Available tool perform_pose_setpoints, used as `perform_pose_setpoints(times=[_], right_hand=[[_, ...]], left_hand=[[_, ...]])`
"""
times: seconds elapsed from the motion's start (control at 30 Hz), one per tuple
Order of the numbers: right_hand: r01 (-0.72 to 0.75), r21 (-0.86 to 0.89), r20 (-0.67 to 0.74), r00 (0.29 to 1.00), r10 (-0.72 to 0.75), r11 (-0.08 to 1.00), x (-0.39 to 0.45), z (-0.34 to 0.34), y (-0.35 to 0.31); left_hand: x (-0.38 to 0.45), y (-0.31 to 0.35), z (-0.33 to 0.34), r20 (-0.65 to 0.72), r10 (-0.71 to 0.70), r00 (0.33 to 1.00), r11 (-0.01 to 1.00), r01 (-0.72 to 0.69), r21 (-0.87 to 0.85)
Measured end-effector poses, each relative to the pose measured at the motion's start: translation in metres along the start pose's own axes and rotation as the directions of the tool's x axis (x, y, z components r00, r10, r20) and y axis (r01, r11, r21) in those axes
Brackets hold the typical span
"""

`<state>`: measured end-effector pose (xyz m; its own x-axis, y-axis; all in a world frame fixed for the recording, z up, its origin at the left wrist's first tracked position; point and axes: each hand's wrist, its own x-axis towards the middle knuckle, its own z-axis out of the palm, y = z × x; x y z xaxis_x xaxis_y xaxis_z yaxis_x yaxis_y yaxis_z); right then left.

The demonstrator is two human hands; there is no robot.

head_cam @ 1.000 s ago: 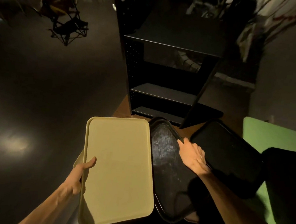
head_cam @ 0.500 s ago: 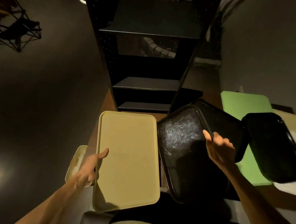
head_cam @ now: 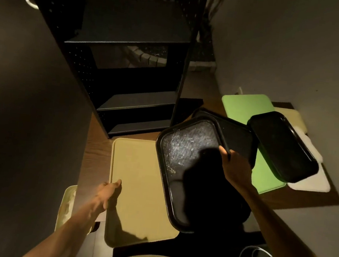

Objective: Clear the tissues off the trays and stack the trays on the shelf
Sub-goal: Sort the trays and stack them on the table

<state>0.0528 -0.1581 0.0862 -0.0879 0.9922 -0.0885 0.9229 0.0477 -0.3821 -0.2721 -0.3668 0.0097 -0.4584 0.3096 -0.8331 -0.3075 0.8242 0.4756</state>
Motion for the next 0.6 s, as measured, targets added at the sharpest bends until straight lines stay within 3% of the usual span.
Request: perform_pose_setpoints(times=[0.13, 0.33, 0.4, 0.5, 0.53, 0.6], right_hand=[[-0.043, 0.116, 0.063, 0.997, 0.036, 0.992, -0.007, 0.021, -0.006], [-0.182, 0.134, 0.236, 0.96, 0.147, 0.974, -0.013, 0.048, -0.02], [-0.253, 0.163, 0.299, 0.934, 0.196, 0.954, -0.017, 0.058, -0.025], [-0.37, 0.214, 0.363, 0.889, 0.278, 0.904, -0.02, 0.079, -0.031], [-0.412, 0.237, 0.38, 0.873, 0.307, 0.88, -0.022, 0.086, -0.033], [-0.444, 0.262, 0.391, 0.86, 0.327, 0.857, -0.027, 0.096, -0.039]], left_hand=[[0.011, 0.0, 0.006, -0.005, 0.061, 0.998, 0.998, -0.061, -0.004], [0.007, 0.004, 0.006, -0.031, 0.169, 0.985, 0.985, -0.17, -0.034], [-0.005, 0.011, 0.007, 0.084, 0.2, 0.976, 0.973, -0.188, -0.136], [-0.02, 0.019, 0.012, 0.348, 0.226, 0.91, 0.968, -0.172, -0.18], [-0.024, 0.02, 0.016, 0.368, 0.238, 0.899, 0.964, -0.171, -0.205], [-0.02, 0.019, 0.023, 0.247, 0.272, 0.93, 0.948, -0.214, -0.237]])
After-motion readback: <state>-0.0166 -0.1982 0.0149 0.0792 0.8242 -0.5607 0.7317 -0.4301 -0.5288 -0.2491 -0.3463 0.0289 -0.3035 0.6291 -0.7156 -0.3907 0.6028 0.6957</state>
